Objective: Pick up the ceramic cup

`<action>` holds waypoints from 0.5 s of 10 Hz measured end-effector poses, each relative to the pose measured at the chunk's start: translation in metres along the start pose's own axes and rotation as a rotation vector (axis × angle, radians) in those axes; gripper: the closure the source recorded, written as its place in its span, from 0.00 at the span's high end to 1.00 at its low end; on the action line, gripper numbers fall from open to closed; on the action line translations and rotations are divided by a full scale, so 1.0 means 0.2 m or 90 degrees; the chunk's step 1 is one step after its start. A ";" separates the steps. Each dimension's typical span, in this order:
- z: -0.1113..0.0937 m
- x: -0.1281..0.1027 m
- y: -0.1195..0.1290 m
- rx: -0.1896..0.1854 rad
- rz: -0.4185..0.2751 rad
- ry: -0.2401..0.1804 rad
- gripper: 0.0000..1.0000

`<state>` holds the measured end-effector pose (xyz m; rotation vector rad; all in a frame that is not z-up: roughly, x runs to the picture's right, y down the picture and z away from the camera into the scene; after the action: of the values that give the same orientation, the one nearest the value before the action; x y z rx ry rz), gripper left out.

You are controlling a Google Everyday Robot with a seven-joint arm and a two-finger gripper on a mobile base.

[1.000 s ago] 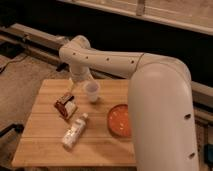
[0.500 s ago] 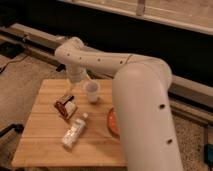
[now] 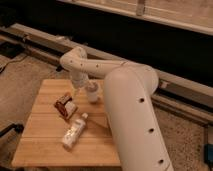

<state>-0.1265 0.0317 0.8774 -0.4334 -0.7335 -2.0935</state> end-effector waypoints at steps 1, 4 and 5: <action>0.05 0.00 0.02 0.005 0.004 -0.010 0.78; 0.09 -0.02 0.02 0.013 0.005 -0.030 0.52; 0.09 -0.02 0.00 0.014 0.002 -0.039 0.40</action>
<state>-0.1228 0.0458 0.8885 -0.4882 -0.7904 -2.0753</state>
